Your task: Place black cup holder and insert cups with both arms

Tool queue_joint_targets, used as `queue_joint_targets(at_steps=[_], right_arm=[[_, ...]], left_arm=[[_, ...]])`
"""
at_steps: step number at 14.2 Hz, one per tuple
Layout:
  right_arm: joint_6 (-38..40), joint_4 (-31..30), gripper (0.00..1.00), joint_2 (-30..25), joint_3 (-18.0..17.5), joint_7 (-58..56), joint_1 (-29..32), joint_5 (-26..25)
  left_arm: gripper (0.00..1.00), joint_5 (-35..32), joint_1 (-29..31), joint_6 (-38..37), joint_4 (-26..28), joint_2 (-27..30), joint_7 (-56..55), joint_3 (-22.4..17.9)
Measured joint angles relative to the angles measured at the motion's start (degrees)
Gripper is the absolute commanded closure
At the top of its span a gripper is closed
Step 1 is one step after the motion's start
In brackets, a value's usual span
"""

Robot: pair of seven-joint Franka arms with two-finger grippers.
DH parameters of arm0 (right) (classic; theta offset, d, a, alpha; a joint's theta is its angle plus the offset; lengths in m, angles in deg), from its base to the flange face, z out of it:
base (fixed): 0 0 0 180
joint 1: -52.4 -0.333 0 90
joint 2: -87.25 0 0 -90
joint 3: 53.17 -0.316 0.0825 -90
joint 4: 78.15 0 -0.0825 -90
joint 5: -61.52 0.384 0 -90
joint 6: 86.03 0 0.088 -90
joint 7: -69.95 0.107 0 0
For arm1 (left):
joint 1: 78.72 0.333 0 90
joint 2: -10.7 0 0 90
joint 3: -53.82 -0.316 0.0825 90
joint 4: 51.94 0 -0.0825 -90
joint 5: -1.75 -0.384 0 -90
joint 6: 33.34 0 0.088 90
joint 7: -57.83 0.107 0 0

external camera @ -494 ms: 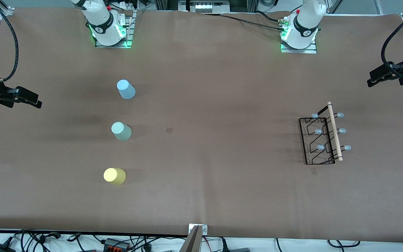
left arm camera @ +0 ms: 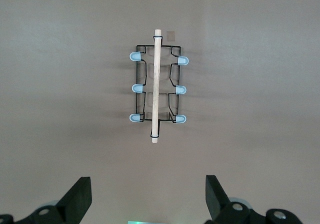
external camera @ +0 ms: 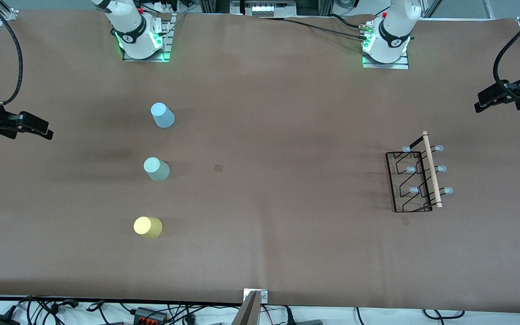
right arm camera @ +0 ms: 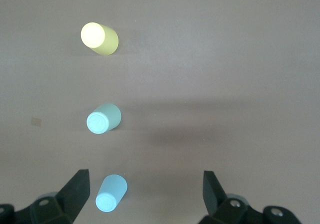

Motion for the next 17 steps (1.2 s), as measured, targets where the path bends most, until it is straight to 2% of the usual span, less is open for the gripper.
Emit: queue_joint_targets(at_steps=[3, 5, 9, 13, 16, 17], right_arm=[[0.1, 0.0, 0.00, 0.1, 0.0, 0.0, 0.0, 0.0], [0.3, 0.0, 0.00, 0.2, 0.0, 0.0, 0.0, 0.0], [0.4, 0.0, 0.00, 0.3, -0.1, 0.0, 0.0, 0.0], [0.4, 0.0, 0.00, 0.3, -0.1, 0.0, 0.0, -0.1], [0.4, 0.0, 0.00, 0.3, -0.1, 0.0, 0.0, -0.2], [0.4, 0.0, 0.00, 0.3, -0.1, 0.0, 0.0, -0.4]], left_arm=[[0.00, 0.0, 0.4, 3.8, 0.8, -0.8, -0.1, -0.1], [0.00, 0.0, 1.2, 7.6, 3.7, -1.9, -0.1, -0.3], [0.00, 0.0, 2.6, 19.1, 12.5, -5.8, 0.0, -0.3], [0.00, 0.0, 2.6, 33.1, 22.0, -7.2, -0.1, 0.4], [0.00, 0.0, 2.2, 36.9, 23.9, -9.4, -0.2, 0.7], [0.04, 0.0, 2.0, 37.7, 23.9, -10.3, -0.2, 0.8]])
